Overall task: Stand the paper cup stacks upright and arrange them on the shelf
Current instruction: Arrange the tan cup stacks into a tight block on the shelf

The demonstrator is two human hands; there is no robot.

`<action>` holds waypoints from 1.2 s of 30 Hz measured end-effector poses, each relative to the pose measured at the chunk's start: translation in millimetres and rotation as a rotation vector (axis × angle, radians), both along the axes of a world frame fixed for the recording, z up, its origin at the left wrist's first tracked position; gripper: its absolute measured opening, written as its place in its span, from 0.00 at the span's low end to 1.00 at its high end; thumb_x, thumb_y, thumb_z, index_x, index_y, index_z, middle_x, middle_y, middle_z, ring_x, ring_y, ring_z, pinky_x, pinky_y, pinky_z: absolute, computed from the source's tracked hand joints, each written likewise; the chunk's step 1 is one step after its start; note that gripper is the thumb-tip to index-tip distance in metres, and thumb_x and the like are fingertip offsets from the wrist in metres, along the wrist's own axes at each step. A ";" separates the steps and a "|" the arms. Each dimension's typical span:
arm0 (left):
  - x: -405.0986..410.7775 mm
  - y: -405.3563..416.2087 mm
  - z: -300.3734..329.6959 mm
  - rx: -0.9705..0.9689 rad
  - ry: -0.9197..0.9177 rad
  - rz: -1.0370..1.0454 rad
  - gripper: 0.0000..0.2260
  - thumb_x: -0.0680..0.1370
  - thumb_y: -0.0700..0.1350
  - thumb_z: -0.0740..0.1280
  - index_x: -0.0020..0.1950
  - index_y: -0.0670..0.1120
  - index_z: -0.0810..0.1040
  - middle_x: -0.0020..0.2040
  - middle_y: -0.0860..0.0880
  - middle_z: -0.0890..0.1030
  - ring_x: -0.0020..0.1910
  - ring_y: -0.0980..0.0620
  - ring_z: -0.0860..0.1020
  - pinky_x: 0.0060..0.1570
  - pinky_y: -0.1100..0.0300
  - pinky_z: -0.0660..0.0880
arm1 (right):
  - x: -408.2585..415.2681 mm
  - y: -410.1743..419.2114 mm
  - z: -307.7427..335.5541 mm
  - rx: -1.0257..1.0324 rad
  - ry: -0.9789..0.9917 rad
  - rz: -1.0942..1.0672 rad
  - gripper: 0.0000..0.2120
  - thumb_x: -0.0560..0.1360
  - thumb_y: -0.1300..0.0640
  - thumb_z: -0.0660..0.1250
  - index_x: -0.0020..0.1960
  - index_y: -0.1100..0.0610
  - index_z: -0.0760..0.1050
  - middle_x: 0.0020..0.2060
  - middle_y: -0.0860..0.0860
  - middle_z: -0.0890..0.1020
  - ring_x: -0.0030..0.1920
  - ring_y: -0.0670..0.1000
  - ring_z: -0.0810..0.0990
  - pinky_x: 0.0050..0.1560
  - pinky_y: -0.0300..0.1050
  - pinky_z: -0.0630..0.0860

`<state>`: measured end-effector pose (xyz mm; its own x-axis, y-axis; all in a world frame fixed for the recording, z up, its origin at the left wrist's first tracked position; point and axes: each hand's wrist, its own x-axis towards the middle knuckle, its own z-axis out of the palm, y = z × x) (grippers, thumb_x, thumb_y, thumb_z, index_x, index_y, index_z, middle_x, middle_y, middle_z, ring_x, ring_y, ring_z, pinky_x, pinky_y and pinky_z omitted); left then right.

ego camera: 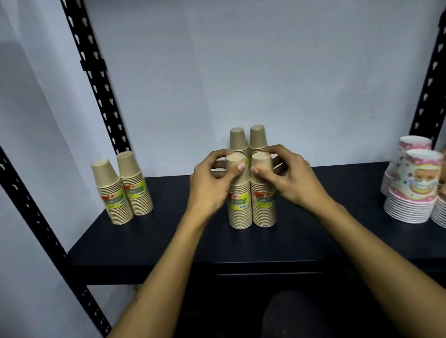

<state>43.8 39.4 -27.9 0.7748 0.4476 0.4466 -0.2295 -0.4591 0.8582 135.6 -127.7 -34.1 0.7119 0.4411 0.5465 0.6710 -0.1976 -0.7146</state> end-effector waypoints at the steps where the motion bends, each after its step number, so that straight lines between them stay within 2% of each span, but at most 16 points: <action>1: -0.1 0.7 -3.0 -0.001 -0.004 -0.005 0.18 0.74 0.51 0.76 0.63 0.53 0.79 0.52 0.53 0.84 0.49 0.59 0.83 0.49 0.62 0.81 | -0.3 0.2 -3.1 0.017 0.021 0.015 0.20 0.74 0.44 0.74 0.62 0.51 0.76 0.47 0.47 0.83 0.43 0.44 0.82 0.41 0.36 0.75; 3: -0.8 2.0 -12.3 -0.007 0.014 -0.021 0.25 0.72 0.54 0.78 0.66 0.56 0.75 0.54 0.53 0.83 0.53 0.59 0.82 0.52 0.61 0.80 | 0.1 -1.9 -12.2 -0.010 0.077 0.046 0.25 0.73 0.41 0.73 0.64 0.51 0.73 0.52 0.47 0.83 0.49 0.44 0.81 0.46 0.39 0.77; 5: -2.7 4.2 -25.3 -0.031 0.061 -0.066 0.35 0.68 0.54 0.80 0.72 0.54 0.70 0.58 0.52 0.82 0.57 0.58 0.80 0.54 0.63 0.79 | 1.2 -8.7 -24.5 -0.088 0.151 0.092 0.32 0.71 0.38 0.74 0.68 0.51 0.70 0.57 0.46 0.81 0.55 0.44 0.80 0.53 0.42 0.78; 7: -5.7 10.0 -42.0 -0.069 0.125 -0.140 0.39 0.67 0.50 0.81 0.73 0.52 0.67 0.61 0.51 0.81 0.60 0.57 0.80 0.56 0.63 0.78 | 2.6 -16.5 -38.9 -0.164 0.227 0.158 0.34 0.70 0.43 0.77 0.70 0.51 0.68 0.59 0.45 0.80 0.57 0.44 0.80 0.58 0.43 0.78; 9: -7.2 17.6 -62.6 -0.087 0.210 -0.217 0.40 0.65 0.49 0.82 0.73 0.51 0.67 0.62 0.50 0.81 0.61 0.55 0.80 0.59 0.60 0.78 | 3.3 -20.2 -52.3 -0.239 0.252 0.200 0.31 0.71 0.51 0.78 0.70 0.51 0.69 0.58 0.43 0.81 0.56 0.40 0.80 0.56 0.39 0.77; 12: -3.4 22.8 -85.9 0.016 0.296 -0.198 0.37 0.67 0.47 0.82 0.73 0.49 0.71 0.64 0.53 0.81 0.62 0.54 0.80 0.63 0.55 0.78 | 7.3 -17.6 -66.5 -0.242 0.235 0.187 0.27 0.72 0.55 0.77 0.67 0.51 0.70 0.55 0.42 0.81 0.52 0.38 0.80 0.52 0.36 0.75; 15: 4.7 23.0 -84.3 0.100 0.296 -0.148 0.34 0.68 0.46 0.82 0.72 0.49 0.72 0.63 0.54 0.81 0.59 0.58 0.81 0.61 0.61 0.78 | 13.4 -12.5 -68.5 -0.238 0.211 0.172 0.27 0.72 0.56 0.77 0.66 0.50 0.70 0.54 0.40 0.80 0.51 0.34 0.79 0.49 0.30 0.75; 17: 12.6 25.7 -79.5 0.127 0.295 -0.156 0.33 0.68 0.45 0.82 0.70 0.49 0.72 0.62 0.54 0.82 0.58 0.60 0.81 0.57 0.67 0.77 | 19.0 -9.5 -67.0 -0.249 0.198 0.173 0.28 0.72 0.56 0.77 0.68 0.50 0.69 0.55 0.39 0.79 0.52 0.34 0.79 0.49 0.28 0.75; 19: 21.5 28.7 -77.0 0.140 0.303 -0.163 0.32 0.68 0.45 0.82 0.69 0.50 0.73 0.62 0.54 0.81 0.57 0.60 0.80 0.56 0.69 0.77 | 27.4 -6.4 -65.4 -0.258 0.184 0.176 0.30 0.72 0.56 0.77 0.69 0.49 0.68 0.56 0.38 0.79 0.53 0.35 0.79 0.50 0.27 0.74; 21: 32.0 31.4 -76.1 0.152 0.306 -0.157 0.32 0.68 0.45 0.82 0.69 0.49 0.73 0.62 0.53 0.82 0.58 0.58 0.81 0.56 0.68 0.77 | 39.0 -2.2 -64.4 -0.265 0.178 0.167 0.31 0.71 0.56 0.77 0.70 0.51 0.68 0.59 0.42 0.80 0.55 0.38 0.79 0.53 0.30 0.75; 25: 58.1 38.1 -71.8 0.156 0.322 -0.138 0.34 0.67 0.46 0.83 0.69 0.48 0.73 0.62 0.51 0.83 0.58 0.57 0.82 0.61 0.60 0.79 | 63.2 5.6 -59.3 -0.283 0.178 0.139 0.32 0.69 0.57 0.79 0.70 0.53 0.69 0.61 0.47 0.81 0.58 0.44 0.81 0.62 0.45 0.78; 28: 74.5 44.9 -68.1 0.138 0.337 -0.111 0.35 0.64 0.46 0.84 0.67 0.47 0.72 0.58 0.52 0.83 0.54 0.57 0.83 0.58 0.59 0.80 | 80.0 10.0 -53.4 -0.309 0.169 0.096 0.30 0.67 0.54 0.81 0.65 0.53 0.72 0.56 0.48 0.82 0.54 0.45 0.82 0.59 0.45 0.80; 32: 89.3 54.4 -69.1 0.046 0.341 -0.097 0.32 0.62 0.43 0.85 0.59 0.46 0.71 0.54 0.49 0.84 0.50 0.54 0.85 0.51 0.61 0.82 | 94.5 14.7 -55.9 -0.299 0.184 0.064 0.28 0.64 0.52 0.82 0.59 0.53 0.72 0.51 0.47 0.82 0.50 0.46 0.83 0.54 0.47 0.82; 36: 94.3 53.6 -79.2 0.003 0.304 -0.060 0.28 0.63 0.43 0.85 0.55 0.44 0.73 0.52 0.49 0.85 0.45 0.59 0.85 0.45 0.67 0.80 | 99.2 19.7 -63.8 -0.228 0.196 0.049 0.26 0.64 0.54 0.82 0.55 0.54 0.72 0.48 0.47 0.82 0.47 0.47 0.82 0.49 0.41 0.81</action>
<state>138.2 93.0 -107.1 0.8979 0.3964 0.1913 0.0110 -0.4548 0.8905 234.9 -108.0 -97.9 0.7685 0.5735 0.2838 0.5378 -0.3386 -0.7721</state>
